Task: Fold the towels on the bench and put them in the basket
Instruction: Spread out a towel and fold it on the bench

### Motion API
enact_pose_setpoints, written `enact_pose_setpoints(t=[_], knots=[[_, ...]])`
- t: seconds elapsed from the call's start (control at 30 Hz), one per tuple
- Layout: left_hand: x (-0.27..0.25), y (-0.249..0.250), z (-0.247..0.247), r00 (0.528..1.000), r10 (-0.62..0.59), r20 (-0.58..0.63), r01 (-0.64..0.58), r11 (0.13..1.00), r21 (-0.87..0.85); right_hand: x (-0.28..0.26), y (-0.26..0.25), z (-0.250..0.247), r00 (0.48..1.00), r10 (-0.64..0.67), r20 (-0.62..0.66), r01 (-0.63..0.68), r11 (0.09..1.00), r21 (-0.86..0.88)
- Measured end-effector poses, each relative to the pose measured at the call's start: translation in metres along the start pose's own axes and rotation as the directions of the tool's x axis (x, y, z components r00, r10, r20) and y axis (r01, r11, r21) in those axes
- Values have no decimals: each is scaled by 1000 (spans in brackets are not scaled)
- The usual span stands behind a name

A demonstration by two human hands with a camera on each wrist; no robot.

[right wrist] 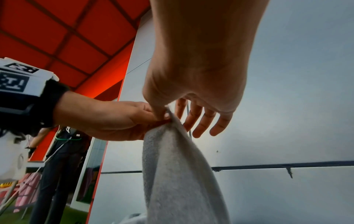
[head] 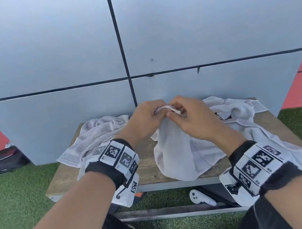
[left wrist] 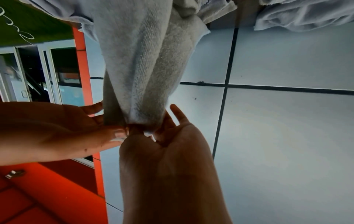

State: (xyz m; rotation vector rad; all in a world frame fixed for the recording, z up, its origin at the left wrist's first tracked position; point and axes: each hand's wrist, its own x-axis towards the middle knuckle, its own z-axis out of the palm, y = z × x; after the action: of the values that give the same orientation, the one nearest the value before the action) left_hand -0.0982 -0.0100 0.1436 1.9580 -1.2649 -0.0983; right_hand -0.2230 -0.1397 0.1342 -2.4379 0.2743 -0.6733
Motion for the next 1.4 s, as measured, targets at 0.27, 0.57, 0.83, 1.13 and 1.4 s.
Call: enact_pose_setpoints(t=[0.27,0.57,0.83,1.13,1.4], knots=[[11,-19,-18,982,-82,171,97,992,-79,30,11,-20,969,74,-236,-89,995,-53],[24,-27,-20,979,-161,129,152,986,73,32,36,-29,951,92,-295,-106,994,-34],[41,-11,-15,985,-102,142,102,995,8,43,28,-12,1000,-8,-4,6,947,-322],[32,-45,-31,979,-177,104,169,982,89,52,43,-16,998,-5,-62,-3,991,-135],[43,-29,-18,984,-54,167,37,994,106,62,33,-5,998,-16,-68,7,991,-133]])
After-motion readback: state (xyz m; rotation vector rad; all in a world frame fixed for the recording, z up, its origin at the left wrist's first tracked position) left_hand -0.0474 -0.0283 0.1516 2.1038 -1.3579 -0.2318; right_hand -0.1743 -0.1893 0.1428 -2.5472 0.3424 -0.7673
